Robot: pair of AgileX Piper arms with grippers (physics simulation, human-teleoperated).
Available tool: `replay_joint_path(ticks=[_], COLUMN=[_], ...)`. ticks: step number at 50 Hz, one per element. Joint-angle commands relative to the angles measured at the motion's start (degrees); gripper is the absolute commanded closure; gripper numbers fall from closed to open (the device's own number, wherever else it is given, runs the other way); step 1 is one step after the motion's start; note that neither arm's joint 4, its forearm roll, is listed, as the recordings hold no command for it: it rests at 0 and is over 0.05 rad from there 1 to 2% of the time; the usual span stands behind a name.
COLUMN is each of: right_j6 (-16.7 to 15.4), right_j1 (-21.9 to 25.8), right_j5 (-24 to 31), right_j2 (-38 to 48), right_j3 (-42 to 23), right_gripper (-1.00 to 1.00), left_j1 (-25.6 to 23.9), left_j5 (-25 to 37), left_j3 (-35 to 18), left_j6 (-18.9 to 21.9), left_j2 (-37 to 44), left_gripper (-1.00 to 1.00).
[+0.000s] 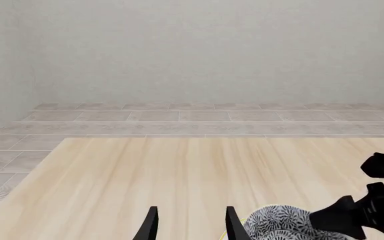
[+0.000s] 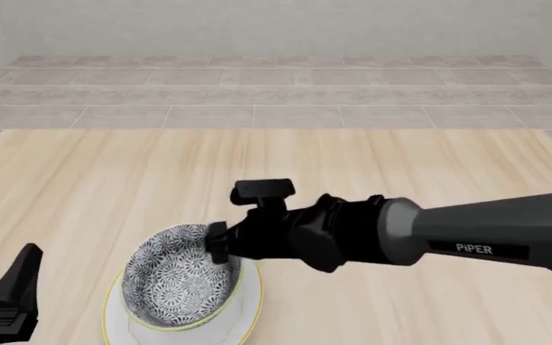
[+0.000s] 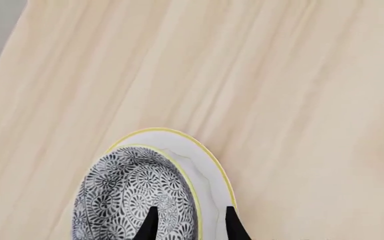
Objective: Put the bowl on the plate.
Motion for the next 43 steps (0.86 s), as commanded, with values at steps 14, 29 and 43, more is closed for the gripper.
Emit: replay_joint_path(ticks=[14, 29, 43], right_j6=[-2.9, -5.4, -7.1], right_j1=[-5.9, -10.9, -18.1], right_j5=[-0.3, 3.8, 11.5], right_j2=[-18.6, -42.1, -64.5], right_j3=[7.4, 13.5, 15.8], right_gripper=[-1.0, -1.0, -1.0], left_j1=[0.0, 0.0, 0.0], left_j5=[0.0, 0.0, 0.0], left_j3=[0.0, 0.0, 0.0], left_j6=[0.0, 0.0, 0.0], left_j2=[0.0, 0.0, 0.0], left_gripper=[-1.0, -1.0, -1.0])
